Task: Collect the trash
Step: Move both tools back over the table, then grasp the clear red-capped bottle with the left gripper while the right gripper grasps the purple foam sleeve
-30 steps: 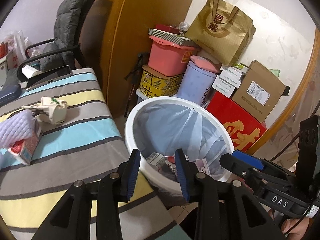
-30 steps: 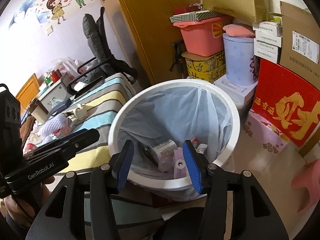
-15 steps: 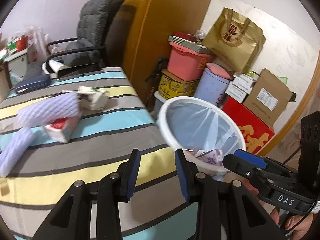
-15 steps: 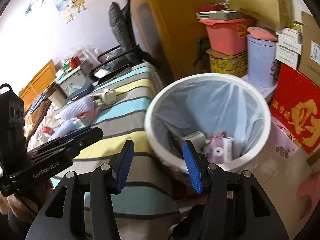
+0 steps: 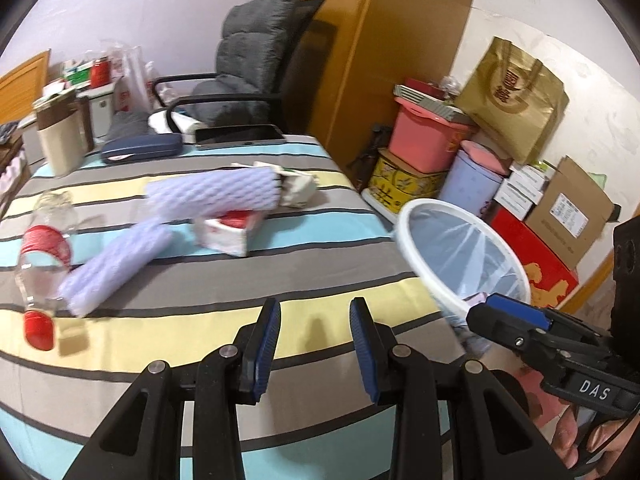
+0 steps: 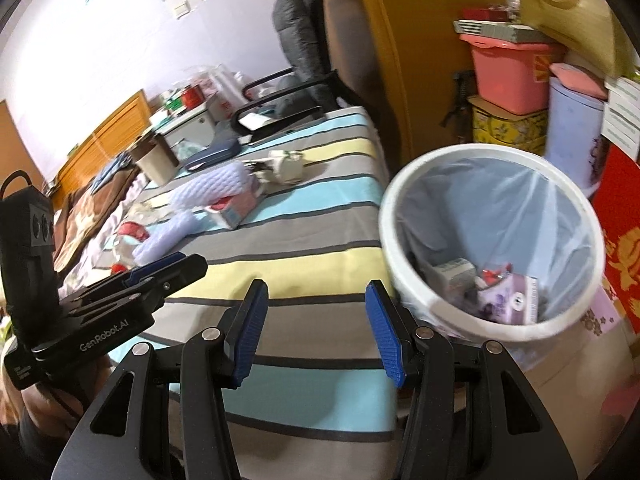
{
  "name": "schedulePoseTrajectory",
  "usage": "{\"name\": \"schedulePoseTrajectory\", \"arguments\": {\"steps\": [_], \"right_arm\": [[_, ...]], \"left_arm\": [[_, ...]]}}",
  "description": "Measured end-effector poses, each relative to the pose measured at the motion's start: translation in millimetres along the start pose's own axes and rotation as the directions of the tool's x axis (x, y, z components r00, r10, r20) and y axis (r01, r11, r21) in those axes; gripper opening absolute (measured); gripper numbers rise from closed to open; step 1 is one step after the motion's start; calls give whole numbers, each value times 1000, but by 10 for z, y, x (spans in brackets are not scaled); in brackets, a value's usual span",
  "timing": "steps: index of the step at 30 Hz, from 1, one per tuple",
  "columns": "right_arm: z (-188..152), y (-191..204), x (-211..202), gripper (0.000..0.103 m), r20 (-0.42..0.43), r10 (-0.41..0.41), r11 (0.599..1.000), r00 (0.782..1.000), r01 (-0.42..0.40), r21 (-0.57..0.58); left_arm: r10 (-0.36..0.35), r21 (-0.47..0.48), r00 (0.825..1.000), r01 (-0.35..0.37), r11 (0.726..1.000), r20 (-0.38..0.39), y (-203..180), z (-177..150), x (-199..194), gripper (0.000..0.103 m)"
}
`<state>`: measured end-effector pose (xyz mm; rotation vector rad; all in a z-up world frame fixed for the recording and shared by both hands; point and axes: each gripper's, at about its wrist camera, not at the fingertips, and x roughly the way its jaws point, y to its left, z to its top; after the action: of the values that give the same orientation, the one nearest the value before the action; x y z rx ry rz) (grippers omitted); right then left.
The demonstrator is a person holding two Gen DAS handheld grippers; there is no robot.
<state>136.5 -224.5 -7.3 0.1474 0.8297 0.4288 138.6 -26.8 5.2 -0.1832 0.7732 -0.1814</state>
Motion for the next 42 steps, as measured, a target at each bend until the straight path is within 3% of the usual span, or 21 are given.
{"name": "schedulePoseTrajectory", "arguments": {"steps": [9, 24, 30, 33, 42], "right_arm": [[84, 273, 138, 53, -16, 57, 997, 998, -57, -50], [213, 483, 366, 53, -39, 82, 993, 996, -85, -82], [335, 585, 470, 53, -33, 88, 990, 996, -91, -109], [408, 623, 549, 58, -34, 90, 989, 995, -94, -118], [597, 664, 828, 59, -46, 97, 984, 994, -103, -146]], "left_arm": [[110, -62, 993, -108, 992, 35, 471, 10, -222, 36], [311, -236, 947, -285, 929, 82, 1464, 96, -467, 47], [338, -274, 938, -307, 911, 72, 1727, 134, -414, 54], [334, -284, 941, -306, 908, 53, 1845, 163, -333, 54], [293, -289, 955, -271, 918, 34, 2023, 209, -162, 60]]}}
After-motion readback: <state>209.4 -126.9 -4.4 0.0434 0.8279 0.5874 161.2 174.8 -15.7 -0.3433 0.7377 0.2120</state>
